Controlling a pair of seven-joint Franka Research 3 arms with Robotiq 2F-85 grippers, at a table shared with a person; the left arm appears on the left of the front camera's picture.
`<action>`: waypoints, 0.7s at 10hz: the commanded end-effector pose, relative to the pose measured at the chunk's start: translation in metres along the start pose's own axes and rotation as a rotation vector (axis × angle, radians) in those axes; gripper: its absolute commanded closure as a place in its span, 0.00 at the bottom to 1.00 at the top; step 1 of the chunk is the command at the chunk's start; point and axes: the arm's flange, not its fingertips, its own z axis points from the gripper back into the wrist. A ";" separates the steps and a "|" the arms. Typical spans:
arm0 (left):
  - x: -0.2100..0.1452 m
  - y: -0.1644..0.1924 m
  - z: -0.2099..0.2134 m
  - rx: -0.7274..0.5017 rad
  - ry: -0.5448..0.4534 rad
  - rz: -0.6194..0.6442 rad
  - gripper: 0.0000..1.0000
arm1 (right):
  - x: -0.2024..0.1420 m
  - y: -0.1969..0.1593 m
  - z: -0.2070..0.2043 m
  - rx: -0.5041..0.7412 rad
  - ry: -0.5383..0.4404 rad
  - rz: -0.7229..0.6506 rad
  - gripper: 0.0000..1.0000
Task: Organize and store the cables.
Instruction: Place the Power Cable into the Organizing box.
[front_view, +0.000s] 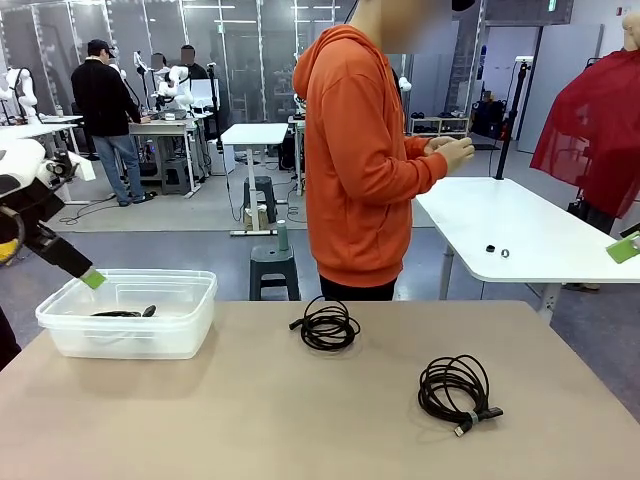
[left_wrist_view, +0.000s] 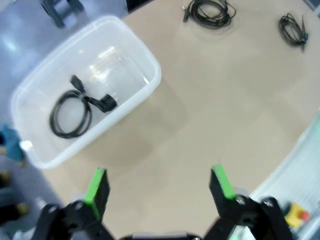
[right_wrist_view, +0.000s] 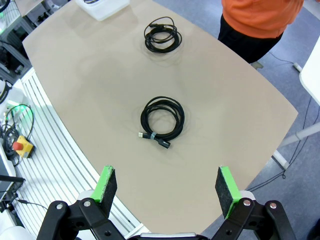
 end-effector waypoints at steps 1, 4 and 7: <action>0.003 -0.004 0.033 0.026 0.002 -0.154 0.00 | -0.001 0.000 0.001 0.010 -0.008 0.012 0.00; 0.006 -0.006 0.056 0.034 -0.012 -0.225 0.00 | -0.001 0.000 0.001 0.010 -0.008 0.012 0.00; 0.000 0.004 0.062 -0.013 -0.045 -0.259 0.00 | -0.001 0.000 0.001 0.010 -0.008 0.012 0.00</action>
